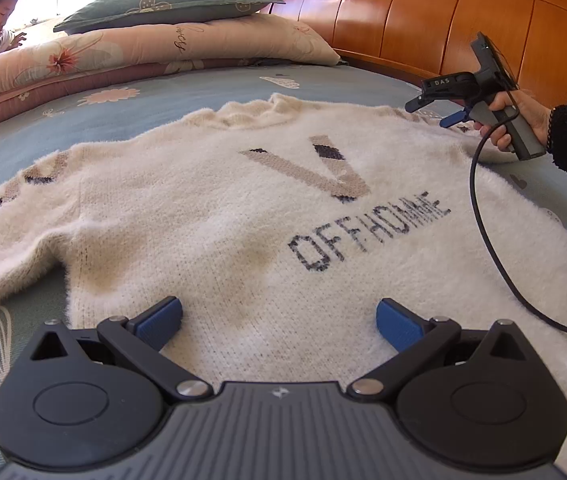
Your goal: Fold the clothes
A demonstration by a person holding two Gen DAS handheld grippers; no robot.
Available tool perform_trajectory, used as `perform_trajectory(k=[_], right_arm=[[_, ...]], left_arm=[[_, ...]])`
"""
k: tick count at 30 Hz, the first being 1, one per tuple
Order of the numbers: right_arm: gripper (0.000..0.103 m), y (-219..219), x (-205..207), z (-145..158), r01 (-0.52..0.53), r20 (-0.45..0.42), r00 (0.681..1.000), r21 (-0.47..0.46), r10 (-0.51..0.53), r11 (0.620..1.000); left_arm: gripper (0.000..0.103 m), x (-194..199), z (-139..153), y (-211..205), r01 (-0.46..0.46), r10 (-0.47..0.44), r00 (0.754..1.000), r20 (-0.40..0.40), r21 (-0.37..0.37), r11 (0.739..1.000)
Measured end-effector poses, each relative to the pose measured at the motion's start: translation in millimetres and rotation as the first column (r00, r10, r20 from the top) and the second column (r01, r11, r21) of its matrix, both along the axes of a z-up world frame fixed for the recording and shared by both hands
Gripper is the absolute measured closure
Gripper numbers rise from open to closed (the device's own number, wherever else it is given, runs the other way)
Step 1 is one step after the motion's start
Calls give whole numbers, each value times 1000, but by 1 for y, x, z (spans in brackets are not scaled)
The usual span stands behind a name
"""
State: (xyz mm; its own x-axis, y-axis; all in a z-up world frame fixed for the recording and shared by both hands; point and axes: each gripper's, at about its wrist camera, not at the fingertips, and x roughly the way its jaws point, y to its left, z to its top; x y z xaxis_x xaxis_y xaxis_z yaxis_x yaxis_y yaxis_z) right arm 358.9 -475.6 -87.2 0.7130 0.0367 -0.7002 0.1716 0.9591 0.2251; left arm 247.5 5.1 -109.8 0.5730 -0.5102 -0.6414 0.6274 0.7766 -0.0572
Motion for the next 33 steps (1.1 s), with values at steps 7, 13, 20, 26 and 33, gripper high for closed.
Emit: perform_trajectory(k=[7, 13, 20, 26, 33], right_arm=[[0, 22, -57, 20, -168, 78, 985, 246, 153, 955], [0, 25, -78, -8, -160, 59, 987, 231, 151, 960], [0, 50, -81, -4, -212, 1, 977, 25, 213, 977], [0, -17, -109, 1, -36, 34, 999, 11, 35, 999], [0, -135, -151, 0, 199, 74, 975, 143, -211, 969]], left_arm=[[1, -1, 0, -1, -3, 3, 1000, 4, 4, 1000], [1, -1, -1, -1, -4, 4, 1000, 4, 2, 1000], [1, -1, -1, 0, -5, 5, 1000, 4, 0, 1000], [1, -1, -1, -2, -6, 6, 1000, 8, 4, 1000], [1, -1, -1, -2, -8, 7, 1000, 9, 8, 1000]])
